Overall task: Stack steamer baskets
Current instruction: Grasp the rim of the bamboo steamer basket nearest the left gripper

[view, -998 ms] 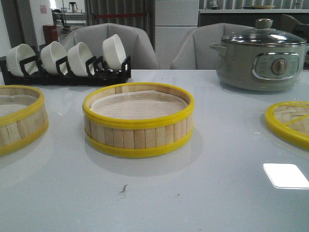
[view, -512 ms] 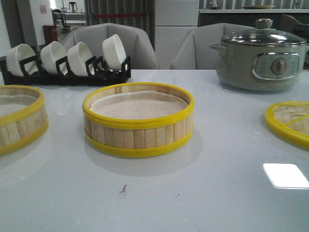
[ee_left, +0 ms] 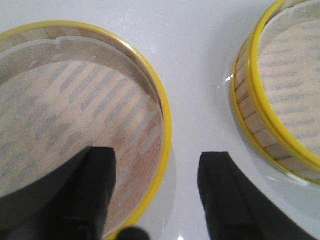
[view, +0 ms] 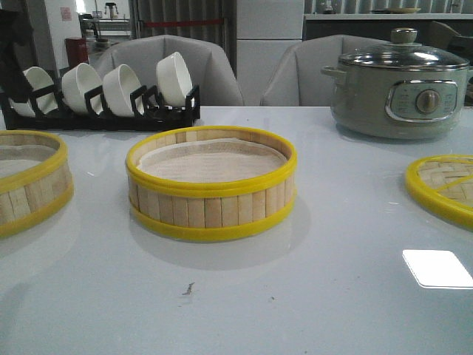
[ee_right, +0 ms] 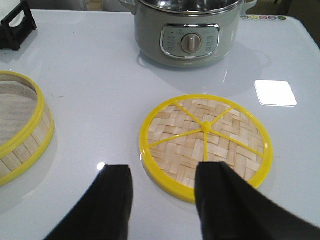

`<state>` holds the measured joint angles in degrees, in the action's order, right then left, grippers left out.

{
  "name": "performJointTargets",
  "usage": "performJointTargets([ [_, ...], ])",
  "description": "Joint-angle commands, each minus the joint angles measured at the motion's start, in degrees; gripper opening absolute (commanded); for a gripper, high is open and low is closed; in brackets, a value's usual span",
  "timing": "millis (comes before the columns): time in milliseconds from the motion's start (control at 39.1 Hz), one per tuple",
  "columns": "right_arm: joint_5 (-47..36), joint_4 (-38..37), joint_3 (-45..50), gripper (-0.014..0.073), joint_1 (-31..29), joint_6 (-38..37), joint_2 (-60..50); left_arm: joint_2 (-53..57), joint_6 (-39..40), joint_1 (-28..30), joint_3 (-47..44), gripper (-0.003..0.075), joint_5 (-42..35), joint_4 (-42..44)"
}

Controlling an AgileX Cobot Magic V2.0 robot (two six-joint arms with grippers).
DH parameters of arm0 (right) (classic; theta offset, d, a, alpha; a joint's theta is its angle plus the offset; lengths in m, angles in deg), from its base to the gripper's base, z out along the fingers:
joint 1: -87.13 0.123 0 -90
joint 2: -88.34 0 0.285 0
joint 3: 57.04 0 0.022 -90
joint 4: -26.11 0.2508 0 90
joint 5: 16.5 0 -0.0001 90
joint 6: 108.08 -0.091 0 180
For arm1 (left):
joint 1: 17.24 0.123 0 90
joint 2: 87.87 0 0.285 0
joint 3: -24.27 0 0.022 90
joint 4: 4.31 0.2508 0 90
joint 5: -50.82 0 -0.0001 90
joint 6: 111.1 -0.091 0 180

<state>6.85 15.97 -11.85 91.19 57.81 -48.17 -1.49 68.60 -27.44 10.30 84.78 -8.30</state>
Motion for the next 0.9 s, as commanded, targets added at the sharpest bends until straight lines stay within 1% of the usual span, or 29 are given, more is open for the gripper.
performJointTargets([
  [0,-3.2,-0.8,-1.9,0.0412,0.0,0.6,0.2,-1.8,-0.3,-0.4,4.9,0.0442,-2.8,-0.5],
  [102,-2.2,-0.8,-1.9,0.0412,0.0,0.6,0.2,-5.8,-0.3,-1.3,7.4,0.0442,-2.2,-0.4],
  [205,-1.4,-0.8,-1.9,0.0412,0.0,0.6,0.2,-9.1,-0.3,-2.5,7.7,0.0442,-4.6,-0.2],
  [358,-1.4,-0.8,-1.9,0.0412,0.0,0.6,0.2,-13.5,-0.3,-2.5,7.7,0.0442,-4.9,-0.2],
  [614,-1.4,-0.8,-1.9,0.0412,0.0,0.6,0.2,-15.6,-0.3,-2.5,7.7,0.044,-4.9,-0.2],
  [717,-1.4,-0.8,-1.9,0.0412,0.0,0.6,0.2,-16.1,-0.3,-2.5,7.7,0.0406,-4.7,-0.2],
  [870,-1.4,-0.8,-1.9,0.0412,0.0,0.6,0.2,-16.7,-0.3,-2.5,7.7,0.0301,-4.1,-0.2],
])
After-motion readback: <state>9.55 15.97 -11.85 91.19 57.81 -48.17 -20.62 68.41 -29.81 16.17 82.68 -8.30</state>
